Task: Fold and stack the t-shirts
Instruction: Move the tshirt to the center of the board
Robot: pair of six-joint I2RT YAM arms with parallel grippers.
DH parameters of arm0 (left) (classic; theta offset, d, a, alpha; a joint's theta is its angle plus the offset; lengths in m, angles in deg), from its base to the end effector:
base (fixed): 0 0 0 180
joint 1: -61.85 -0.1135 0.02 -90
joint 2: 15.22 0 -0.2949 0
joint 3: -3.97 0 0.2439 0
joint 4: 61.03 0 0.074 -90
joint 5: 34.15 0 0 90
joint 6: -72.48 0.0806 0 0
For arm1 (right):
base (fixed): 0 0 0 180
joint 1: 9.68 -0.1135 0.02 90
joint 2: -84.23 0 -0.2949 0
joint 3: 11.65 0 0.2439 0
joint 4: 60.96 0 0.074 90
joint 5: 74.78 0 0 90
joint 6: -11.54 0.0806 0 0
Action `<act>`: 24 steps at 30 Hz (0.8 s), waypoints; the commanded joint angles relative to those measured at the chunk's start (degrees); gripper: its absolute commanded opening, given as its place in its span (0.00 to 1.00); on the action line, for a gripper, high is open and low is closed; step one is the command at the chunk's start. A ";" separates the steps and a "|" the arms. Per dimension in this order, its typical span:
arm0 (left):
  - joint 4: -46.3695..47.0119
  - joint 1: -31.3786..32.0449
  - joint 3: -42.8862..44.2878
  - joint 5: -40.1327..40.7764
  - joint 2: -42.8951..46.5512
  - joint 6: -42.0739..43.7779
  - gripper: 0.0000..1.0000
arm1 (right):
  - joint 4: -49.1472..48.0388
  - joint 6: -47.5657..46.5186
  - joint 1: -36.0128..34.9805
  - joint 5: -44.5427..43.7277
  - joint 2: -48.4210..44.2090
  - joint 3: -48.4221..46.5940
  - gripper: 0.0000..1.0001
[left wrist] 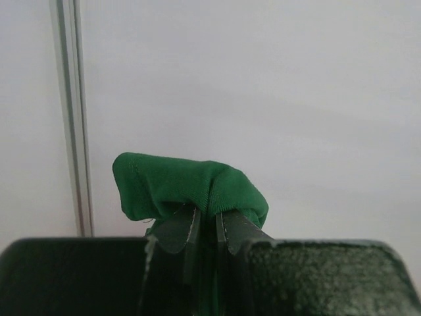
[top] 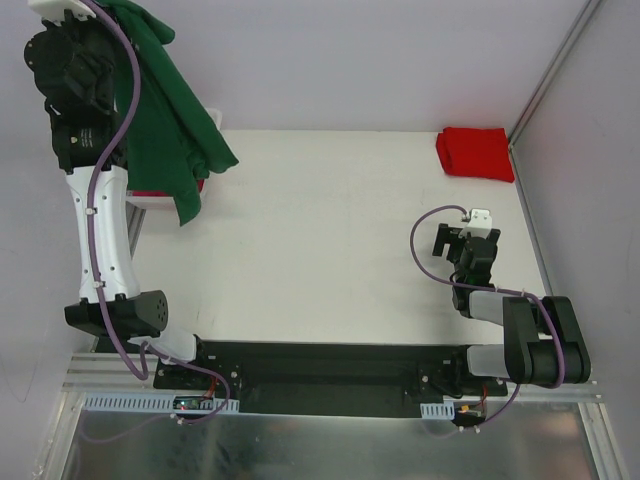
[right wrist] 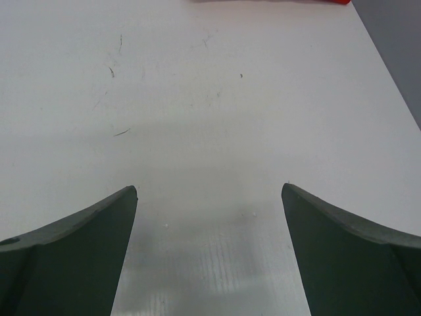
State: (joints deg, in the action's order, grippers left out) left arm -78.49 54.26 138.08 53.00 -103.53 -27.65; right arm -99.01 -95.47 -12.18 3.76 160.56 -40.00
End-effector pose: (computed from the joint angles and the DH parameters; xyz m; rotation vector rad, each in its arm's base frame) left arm 0.3151 0.0379 0.6565 -0.1214 1.0702 -0.0667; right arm 0.2647 -0.0045 0.1925 -0.1509 1.7477 -0.3595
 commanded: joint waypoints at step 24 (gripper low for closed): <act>30.90 -0.14 -1.98 -21.40 7.88 -42.16 0.00 | -3.08 -0.30 -0.22 0.39 -0.22 0.22 0.96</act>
State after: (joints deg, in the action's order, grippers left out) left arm -56.86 54.26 139.72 37.53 -102.90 -62.54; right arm -99.01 -95.47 -12.18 3.76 160.56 -40.00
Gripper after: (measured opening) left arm 0.046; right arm 0.960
